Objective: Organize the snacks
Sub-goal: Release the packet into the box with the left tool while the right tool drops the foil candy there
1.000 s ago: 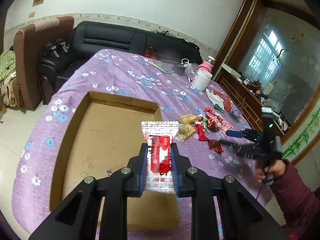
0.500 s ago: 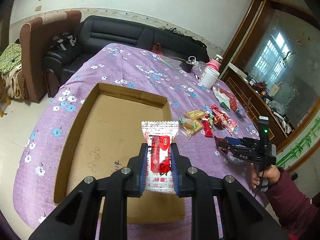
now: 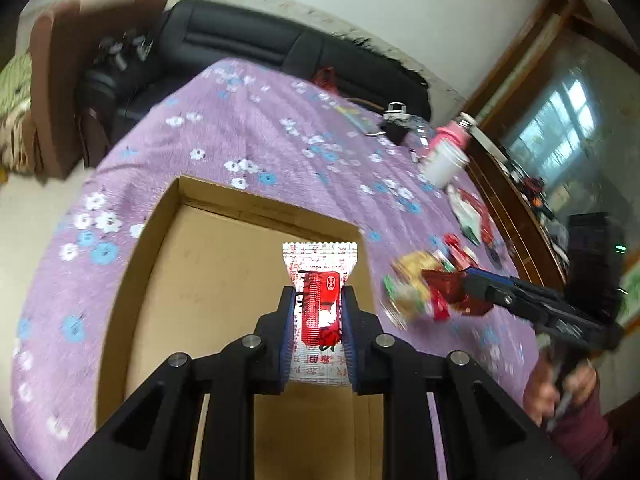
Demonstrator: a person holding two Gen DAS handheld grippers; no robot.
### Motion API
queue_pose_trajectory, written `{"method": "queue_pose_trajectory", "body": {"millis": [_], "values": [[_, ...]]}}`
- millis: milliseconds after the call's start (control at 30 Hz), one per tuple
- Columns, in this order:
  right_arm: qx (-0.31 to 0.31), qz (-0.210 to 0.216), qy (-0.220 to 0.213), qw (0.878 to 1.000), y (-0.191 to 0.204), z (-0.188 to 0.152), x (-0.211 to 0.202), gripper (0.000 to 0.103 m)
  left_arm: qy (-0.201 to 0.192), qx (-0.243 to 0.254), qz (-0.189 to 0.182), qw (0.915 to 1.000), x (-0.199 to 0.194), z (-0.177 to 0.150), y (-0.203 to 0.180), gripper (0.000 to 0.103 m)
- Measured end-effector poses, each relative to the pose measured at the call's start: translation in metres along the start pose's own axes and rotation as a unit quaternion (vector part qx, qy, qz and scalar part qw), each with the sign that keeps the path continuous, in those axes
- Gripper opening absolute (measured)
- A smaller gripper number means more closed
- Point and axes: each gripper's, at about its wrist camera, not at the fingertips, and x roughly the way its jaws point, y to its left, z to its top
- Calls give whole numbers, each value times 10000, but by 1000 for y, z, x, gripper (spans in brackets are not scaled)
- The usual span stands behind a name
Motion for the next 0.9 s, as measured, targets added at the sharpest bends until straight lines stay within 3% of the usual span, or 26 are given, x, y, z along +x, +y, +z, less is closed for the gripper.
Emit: {"method": "queue_pose_trajectory", "body": {"millis": [100,267,367,433,500,633,767,900], "values": [[0,83,135,9999,20,22,45,36,183,-445,16,9988,33,12,19,20],[-278,-366,374,9982,39,30,106,37,401,-827,-12,9958,65,15,40,20],[-392,-624,342,9967,37,29,115,39,452,-970,-72,9942,73,14,45,26],[-362,-687,202,9968,35,28,110,43,394,-941,-156,9947,71,13,44,34],[-270,-600,36,9978,32,30,98,54,325,-947,-173,9948,67,12,42,49],[-282,-624,-405,9968,31,22,64,64,68,-929,-141,9956,42,5,30,51],[-612,-900,-822,9907,30,-11,23,77,-346,-649,119,9972,2,-20,-4,60],[-755,-1167,-1150,9836,19,-44,-8,78,-684,-490,111,9964,-31,-50,-40,71]]}}
